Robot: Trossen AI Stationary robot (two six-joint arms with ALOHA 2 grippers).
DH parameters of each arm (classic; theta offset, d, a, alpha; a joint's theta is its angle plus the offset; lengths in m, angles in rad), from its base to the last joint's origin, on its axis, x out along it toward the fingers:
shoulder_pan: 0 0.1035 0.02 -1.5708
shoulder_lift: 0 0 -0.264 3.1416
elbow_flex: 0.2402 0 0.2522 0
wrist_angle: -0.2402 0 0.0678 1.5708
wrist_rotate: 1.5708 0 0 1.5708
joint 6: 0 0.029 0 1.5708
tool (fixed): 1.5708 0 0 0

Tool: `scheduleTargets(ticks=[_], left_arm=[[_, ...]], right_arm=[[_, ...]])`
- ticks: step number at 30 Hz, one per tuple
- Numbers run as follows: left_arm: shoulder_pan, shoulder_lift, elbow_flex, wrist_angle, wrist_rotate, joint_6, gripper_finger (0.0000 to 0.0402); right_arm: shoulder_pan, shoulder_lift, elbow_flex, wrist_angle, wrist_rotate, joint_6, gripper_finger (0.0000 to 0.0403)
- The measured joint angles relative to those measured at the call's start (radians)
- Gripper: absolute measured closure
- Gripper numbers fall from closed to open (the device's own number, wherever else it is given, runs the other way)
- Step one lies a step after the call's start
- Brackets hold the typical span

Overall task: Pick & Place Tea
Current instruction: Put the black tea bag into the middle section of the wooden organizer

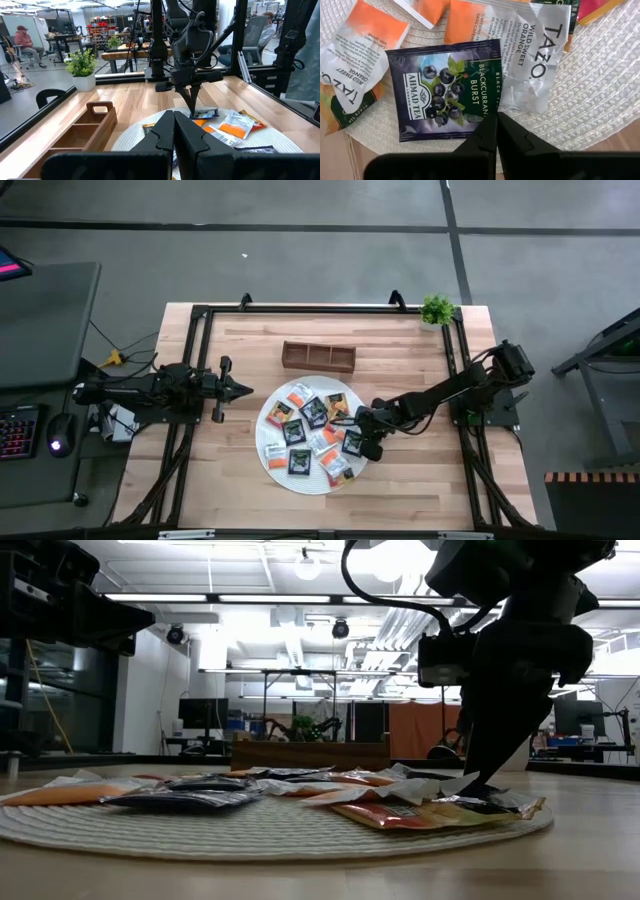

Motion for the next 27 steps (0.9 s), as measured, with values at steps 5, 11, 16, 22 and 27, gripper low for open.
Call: scheduleTargets(ticks=[5,11,16,22,27], left_arm=[[0.0,0.0,0.0,0.0,0.0,0.0,0.0402],[0.0,0.0,0.0,0.0,0.0,0.0,0.0402],[0.0,0.0,0.0,0.0,0.0,0.0,0.0401],[0.0,0.0,0.0,0.0,0.0,0.0,0.0402],[0.0,0.0,0.0,0.0,0.0,0.0,0.0402]], right_arm=[[0.002,-0.047,-0.002,-0.012,0.032,0.0,0.0402],[0.002,-0.107,-0.002,-0.006,0.04,0.021,0.0402],[0.002,-0.136,0.023,-0.045,0.085,0.021,0.0402],[-0.003,-0.161,0.105,-0.162,0.195,-0.045,0.0403],[-0.033,-0.166,0.211,-0.295,0.282,-0.132,0.0403]])
